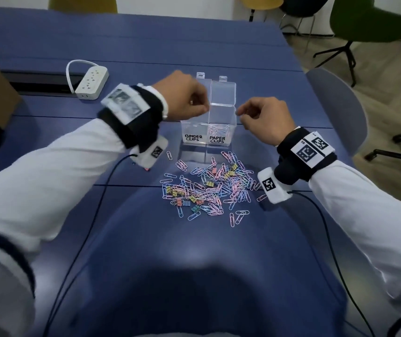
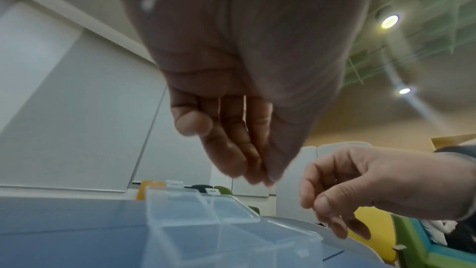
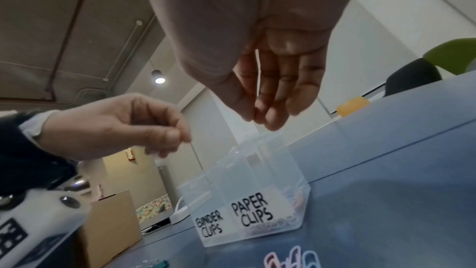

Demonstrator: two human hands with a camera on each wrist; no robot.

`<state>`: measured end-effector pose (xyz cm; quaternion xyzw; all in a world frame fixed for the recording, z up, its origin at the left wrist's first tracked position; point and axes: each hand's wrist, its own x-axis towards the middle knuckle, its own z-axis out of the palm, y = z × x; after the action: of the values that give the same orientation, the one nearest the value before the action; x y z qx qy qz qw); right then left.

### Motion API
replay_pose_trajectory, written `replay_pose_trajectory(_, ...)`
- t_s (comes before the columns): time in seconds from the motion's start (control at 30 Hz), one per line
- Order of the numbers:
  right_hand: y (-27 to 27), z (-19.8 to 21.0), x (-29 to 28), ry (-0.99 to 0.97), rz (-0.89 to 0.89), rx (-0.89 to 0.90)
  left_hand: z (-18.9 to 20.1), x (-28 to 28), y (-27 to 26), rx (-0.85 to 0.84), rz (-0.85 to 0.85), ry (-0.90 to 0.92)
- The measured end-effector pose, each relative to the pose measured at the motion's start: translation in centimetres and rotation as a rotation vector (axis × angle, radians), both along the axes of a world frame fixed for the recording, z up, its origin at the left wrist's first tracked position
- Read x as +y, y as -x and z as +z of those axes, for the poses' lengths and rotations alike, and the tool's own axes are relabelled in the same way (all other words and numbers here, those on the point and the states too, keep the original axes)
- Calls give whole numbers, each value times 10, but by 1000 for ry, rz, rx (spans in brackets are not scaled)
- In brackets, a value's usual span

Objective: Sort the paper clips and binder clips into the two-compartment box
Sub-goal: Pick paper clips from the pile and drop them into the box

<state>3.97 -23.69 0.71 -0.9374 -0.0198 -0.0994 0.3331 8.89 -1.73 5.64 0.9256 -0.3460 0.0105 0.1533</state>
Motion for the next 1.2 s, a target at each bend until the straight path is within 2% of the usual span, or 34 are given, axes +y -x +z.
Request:
replay_pose_trajectory(0.1,9,6,15,60,87,-16,-12,36,15,86,5,-182)
replay_pose_trajectory(0.2,19,3,45,156,250,19,-40,54,23,177,70,-390)
replay_pose_trajectory(0.3,29,-9,72,351,431,141,-60,57,24,150,80,-456)
replay_pose_trajectory(0.4,29,-21,79,523,511,246,-65,53,25,140,71,-458)
replay_pose_trajectory(0.6,33,-20,74,550,600,282,-72,48,35,130,43,-407)
replay_pose_trajectory(0.73,33,-25,77,599,583,257,-74,47,39,174,24,-368)
replay_pose_trajectory(0.87,29,-28,76,567,535,257,-75,51,42,312,10,-314)
replay_pose_trajectory(1.03,28,-30,68,518,532,275,-71,52,48,275,-126,-215)
replay_pose_trajectory(1.2,26,-20,52,329,420,279,-76,46,53,250,-218,-199)
